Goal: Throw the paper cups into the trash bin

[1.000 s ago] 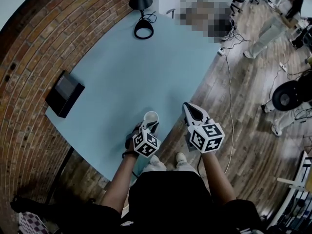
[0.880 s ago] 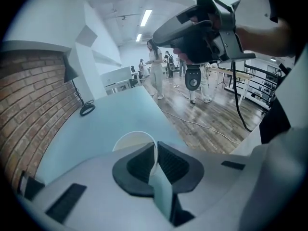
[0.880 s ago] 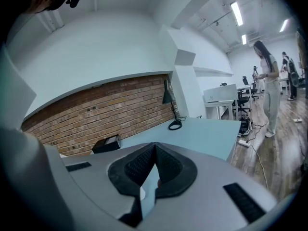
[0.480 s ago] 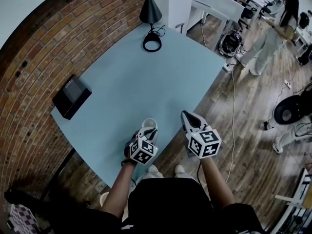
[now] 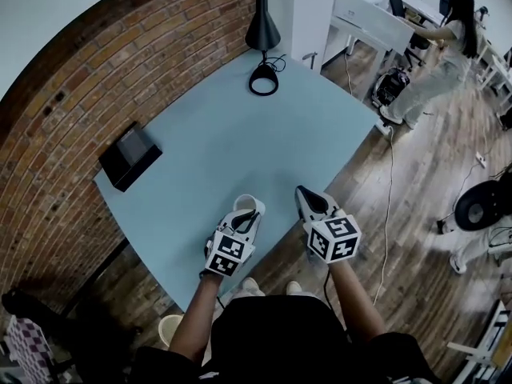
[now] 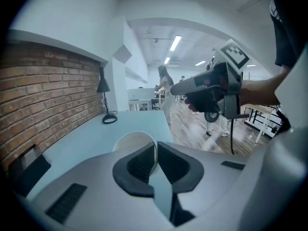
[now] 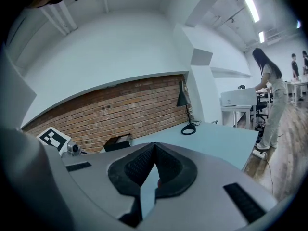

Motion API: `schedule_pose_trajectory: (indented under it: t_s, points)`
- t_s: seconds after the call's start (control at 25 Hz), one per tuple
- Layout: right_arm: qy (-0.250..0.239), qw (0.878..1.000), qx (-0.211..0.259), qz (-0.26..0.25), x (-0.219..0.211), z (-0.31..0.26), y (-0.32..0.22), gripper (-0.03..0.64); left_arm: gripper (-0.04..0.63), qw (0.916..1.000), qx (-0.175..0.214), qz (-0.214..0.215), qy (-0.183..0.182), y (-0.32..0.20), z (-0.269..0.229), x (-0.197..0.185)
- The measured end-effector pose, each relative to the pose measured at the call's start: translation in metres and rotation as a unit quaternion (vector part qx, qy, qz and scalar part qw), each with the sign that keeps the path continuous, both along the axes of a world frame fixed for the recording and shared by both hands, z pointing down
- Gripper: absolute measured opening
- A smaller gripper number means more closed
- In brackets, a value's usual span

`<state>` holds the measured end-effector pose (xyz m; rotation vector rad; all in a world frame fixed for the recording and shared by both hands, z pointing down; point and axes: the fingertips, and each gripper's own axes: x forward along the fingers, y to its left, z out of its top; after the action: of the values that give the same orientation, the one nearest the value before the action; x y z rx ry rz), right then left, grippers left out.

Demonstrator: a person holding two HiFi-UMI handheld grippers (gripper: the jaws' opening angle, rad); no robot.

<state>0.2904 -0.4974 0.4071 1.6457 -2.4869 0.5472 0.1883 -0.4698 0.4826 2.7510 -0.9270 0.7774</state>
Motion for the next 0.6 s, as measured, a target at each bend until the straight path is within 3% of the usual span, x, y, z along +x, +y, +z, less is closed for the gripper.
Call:
schedule_pose_trajectory:
  t_s: [0.24, 0.6]
  points:
    - [0.001, 0.999, 0.008, -0.035, -0.013, -0.007, 0.001, -0.006, 0.031, 0.9972, 0.034, -0.036, 0.057, 0.005, -0.035, -0.006]
    - [-0.005, 0.996, 0.018, -0.090, -0.039, -0.015, 0.011, -0.006, 0.031, 0.9891, 0.035, -0.095, 0.106, 0.023, -0.059, -0.030]
